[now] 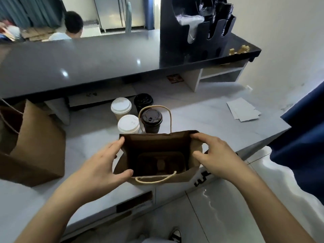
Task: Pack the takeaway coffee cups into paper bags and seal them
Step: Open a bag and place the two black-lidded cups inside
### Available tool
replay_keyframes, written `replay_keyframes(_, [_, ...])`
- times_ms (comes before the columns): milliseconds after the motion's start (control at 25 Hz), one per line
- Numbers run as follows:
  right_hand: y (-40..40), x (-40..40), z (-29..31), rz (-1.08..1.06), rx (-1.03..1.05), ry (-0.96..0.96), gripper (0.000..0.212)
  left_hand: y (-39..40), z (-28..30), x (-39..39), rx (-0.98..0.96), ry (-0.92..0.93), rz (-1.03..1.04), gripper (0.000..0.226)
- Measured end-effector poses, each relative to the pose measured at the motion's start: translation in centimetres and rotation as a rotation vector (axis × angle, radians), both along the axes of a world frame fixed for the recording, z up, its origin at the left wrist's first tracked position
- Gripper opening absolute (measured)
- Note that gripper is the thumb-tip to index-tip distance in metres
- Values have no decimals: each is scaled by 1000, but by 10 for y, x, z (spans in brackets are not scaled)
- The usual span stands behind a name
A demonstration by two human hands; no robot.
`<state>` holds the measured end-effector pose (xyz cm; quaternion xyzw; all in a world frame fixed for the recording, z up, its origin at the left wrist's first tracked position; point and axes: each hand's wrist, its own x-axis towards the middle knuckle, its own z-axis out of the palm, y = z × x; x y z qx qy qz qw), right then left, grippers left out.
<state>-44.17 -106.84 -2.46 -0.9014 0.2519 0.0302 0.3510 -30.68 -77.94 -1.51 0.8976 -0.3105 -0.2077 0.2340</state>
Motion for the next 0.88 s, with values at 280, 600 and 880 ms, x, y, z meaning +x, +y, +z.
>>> replay_keyframes(280, [-21,45,-13,208,12,-14,58,3,-1,-16,-72,-44,233,89])
replay_keyframes(600, [-26,88,-3,310,-32,7,56,4,-10,-1,-46,-30,296,91])
replay_keyframes(880, [-19,112,5,354,-84,98,58,-3,-16,26,-74,-223,345,38])
